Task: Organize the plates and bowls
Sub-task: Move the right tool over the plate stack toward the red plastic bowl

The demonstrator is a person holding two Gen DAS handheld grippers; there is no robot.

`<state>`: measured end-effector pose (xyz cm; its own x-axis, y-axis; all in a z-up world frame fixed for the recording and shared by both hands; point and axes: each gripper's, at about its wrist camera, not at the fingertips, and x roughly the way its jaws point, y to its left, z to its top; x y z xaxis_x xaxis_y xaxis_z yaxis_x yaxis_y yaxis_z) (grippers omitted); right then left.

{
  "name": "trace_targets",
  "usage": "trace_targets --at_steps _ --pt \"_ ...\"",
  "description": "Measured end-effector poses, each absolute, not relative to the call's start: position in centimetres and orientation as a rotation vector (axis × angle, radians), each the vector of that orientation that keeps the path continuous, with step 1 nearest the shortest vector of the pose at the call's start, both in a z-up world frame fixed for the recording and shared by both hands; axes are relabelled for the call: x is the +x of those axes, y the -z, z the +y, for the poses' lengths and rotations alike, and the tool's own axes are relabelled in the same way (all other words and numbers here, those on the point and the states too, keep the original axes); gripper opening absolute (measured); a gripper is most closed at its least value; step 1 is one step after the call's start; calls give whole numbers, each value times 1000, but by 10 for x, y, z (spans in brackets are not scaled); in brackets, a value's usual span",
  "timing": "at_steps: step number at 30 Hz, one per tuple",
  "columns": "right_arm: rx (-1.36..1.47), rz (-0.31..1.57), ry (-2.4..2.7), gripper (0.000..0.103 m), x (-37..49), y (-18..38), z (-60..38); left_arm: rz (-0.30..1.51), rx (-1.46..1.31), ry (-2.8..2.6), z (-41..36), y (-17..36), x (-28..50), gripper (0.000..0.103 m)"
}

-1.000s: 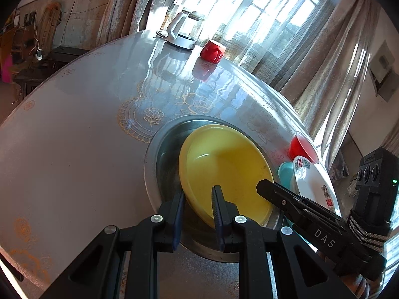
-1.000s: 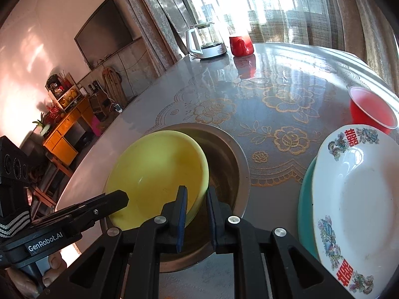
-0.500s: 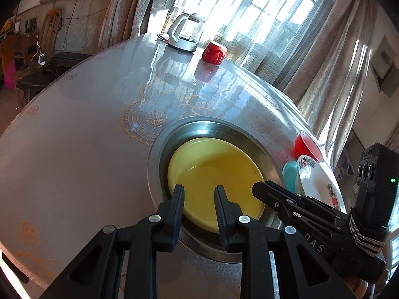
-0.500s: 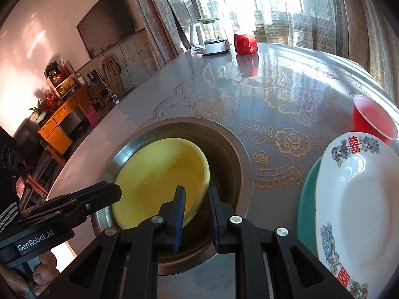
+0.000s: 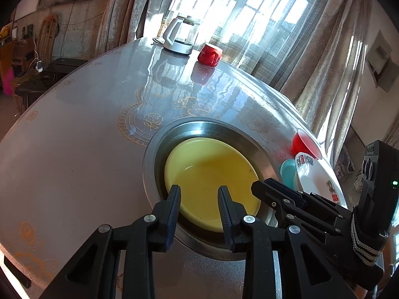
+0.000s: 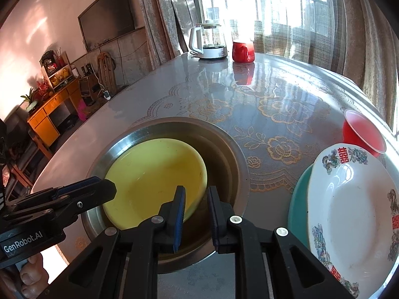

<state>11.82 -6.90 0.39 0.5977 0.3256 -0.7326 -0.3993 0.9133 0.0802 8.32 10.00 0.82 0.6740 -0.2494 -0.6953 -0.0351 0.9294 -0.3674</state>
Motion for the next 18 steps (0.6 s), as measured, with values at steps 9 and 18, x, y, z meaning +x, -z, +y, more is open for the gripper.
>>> trace_targets --at_steps 9,18 --pt "-4 796 -421 24 113 -14 -87 808 -320 90 94 -14 79 38" --pt "84 762 -415 30 103 -24 -109 800 -269 74 82 -19 73 43"
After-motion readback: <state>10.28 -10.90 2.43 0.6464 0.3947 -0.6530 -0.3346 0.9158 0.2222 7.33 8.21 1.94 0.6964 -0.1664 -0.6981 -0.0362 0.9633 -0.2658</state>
